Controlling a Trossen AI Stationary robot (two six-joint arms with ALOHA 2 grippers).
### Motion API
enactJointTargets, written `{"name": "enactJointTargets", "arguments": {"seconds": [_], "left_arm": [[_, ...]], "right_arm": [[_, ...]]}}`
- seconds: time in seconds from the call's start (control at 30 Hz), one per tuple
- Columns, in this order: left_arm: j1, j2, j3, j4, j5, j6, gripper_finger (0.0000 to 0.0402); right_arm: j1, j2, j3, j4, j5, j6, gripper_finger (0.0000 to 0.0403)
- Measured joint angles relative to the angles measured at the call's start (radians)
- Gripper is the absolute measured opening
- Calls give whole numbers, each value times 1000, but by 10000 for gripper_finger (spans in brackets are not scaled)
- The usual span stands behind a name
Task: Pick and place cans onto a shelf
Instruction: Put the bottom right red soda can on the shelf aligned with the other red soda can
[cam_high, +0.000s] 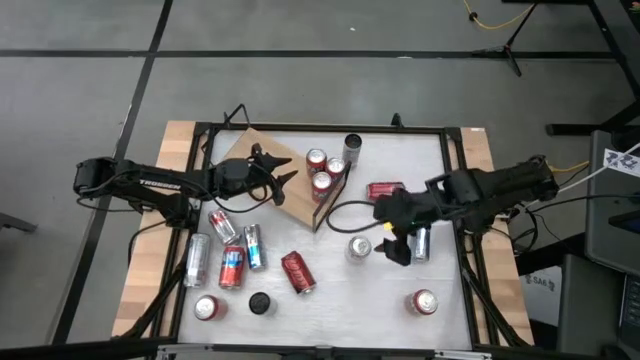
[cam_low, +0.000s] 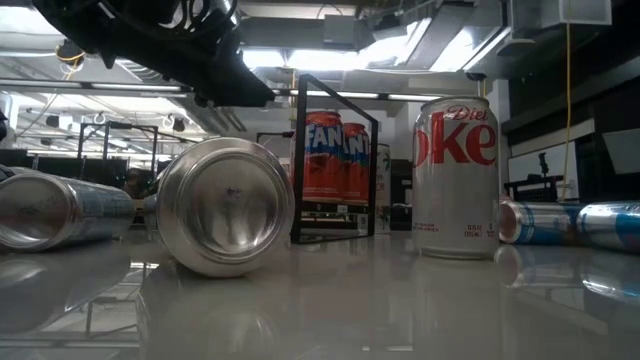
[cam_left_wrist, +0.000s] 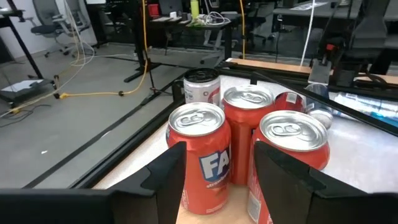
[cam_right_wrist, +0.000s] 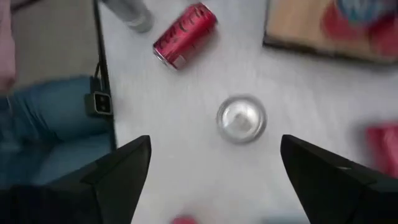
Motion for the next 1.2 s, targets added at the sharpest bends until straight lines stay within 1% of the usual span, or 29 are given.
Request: {"name": "enactJointTargets", "arguments": {"seconds": [0.13, 0.23, 0.4, 0.5, 0.6, 0.77, 0.9, 1.0, 1.2], "left_arm": [[-6, 0, 0, 0, 0, 0, 182], [-6, 0, 0, 0, 0, -1, 182], [-6, 0, 0, 0, 0, -1, 182], [-6, 0, 0, 0, 0, -3, 182], [-6, 0, 0, -5, 0, -3, 182], [-6, 0, 0, -34, -1, -3, 182], [-6, 1, 0, -48, -1, -3, 182], [-6, 1, 0, -48, -1, -3, 182], [-6, 1, 0, -47, -1, -2, 182]], "right_arm": [[70, 0, 0, -71, 22, 244, 351], [130, 0, 0, -113, 70, 408, 351], [216, 2, 0, -152, 137, 649, 351], [257, 15, 0, -171, 145, 758, 351], [296, 40, 0, -221, 132, 820, 351], [346, 95, 0, -286, 54, 1032, 351], [380, 138, 0, -288, 2, 1148, 351], [402, 172, 0, -288, -17, 1229, 351], [450, 239, 0, -277, -78, 1336, 351]]}}
